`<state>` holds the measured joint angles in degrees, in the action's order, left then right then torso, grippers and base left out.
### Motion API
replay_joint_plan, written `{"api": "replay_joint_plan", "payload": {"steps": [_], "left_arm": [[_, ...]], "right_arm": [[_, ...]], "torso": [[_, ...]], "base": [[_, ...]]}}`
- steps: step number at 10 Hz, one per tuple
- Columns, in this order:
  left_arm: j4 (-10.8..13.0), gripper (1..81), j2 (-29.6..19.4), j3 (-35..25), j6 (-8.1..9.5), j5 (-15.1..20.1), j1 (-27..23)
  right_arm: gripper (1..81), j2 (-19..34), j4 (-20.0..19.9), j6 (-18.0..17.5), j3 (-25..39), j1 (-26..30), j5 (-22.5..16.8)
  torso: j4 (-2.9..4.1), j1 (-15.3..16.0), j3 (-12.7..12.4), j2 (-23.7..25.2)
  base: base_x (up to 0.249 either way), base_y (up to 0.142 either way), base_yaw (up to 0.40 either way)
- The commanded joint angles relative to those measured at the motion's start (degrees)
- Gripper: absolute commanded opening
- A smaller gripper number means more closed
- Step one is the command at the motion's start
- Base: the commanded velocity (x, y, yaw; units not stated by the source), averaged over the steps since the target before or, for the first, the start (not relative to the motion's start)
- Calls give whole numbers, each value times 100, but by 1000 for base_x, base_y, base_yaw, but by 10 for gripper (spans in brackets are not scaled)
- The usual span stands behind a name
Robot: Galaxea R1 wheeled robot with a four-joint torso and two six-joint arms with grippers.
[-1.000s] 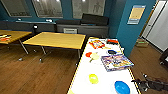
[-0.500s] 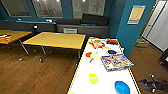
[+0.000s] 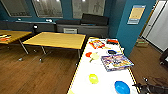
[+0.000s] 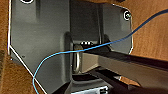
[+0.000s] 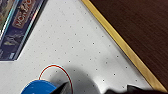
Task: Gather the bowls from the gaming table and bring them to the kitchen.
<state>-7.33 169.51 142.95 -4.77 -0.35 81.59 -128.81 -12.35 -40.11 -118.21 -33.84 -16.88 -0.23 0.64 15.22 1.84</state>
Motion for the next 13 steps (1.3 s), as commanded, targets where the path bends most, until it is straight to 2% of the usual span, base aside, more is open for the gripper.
{"api": "replay_joint_plan", "payload": {"steps": [1, 5, 11, 12, 13], "left_arm": [[-41, 811, -13, -21, -42, 396, -148], [-41, 811, -13, -3, -42, 396, -148], [-50, 811, -22, 102, -42, 396, -139], [-49, 811, -13, 111, -42, 396, -139], [-50, 811, -22, 111, -42, 396, -139]], "right_arm": [[811, -51, -57, -6, -157, 584, -122], [811, -262, -48, 3, -43, 496, -105], [811, -754, -66, -23, -43, 224, 212], [10, -816, -57, -6, -34, 197, 212], [10, -842, -48, -6, -17, 171, 212]], "torso": [[0, 0, 0, 0], [0, 0, 0, 0], [0, 0, 0, 0], [0, 0, 0, 0], [0, 0, 0, 0]], "base": [[0, 0, 0], [0, 0, 0], [0, 0, 0], [0, 0, 0], [0, 0, 0]]}}
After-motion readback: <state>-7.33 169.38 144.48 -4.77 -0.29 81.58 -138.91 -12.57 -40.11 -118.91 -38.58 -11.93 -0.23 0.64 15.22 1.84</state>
